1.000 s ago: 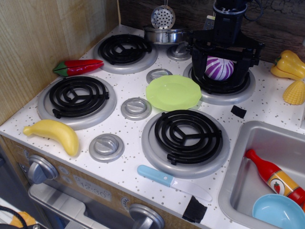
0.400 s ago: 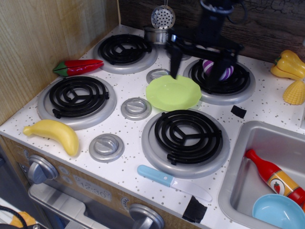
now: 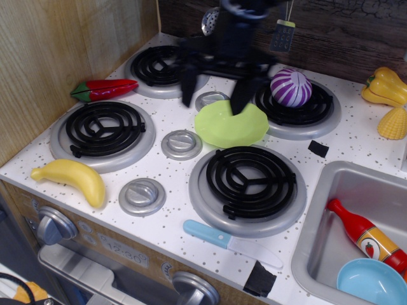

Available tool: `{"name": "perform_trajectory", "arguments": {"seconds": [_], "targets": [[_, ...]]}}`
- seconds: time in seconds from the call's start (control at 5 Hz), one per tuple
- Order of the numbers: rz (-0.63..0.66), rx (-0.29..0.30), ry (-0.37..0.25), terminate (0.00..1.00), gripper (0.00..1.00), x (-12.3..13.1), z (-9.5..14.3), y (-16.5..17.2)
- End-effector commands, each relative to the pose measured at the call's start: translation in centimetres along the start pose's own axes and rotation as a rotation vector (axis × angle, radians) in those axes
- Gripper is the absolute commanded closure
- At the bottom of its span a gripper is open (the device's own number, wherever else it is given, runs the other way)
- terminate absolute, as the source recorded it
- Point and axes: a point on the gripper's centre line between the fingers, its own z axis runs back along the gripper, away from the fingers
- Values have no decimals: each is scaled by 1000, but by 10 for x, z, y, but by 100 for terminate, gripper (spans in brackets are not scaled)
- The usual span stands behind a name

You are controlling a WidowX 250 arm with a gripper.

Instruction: Put banana on plate

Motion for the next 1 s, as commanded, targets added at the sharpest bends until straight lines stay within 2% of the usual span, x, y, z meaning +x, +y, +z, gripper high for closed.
{"name": "perform_trajectory", "arguments": {"seconds": [0.0,0.2,0.4,0.6,0.8], "targets": [[137,-69,-58,0,0,-2,-6,53],[180,-94,-108,0,0,-13,-32,79],[210,-86,-157,0,0,-17,-51,88],[219,-70,-198,0,0,-15,-65,103],[220,-97,-242,0,0,-7,-92,111]]}}
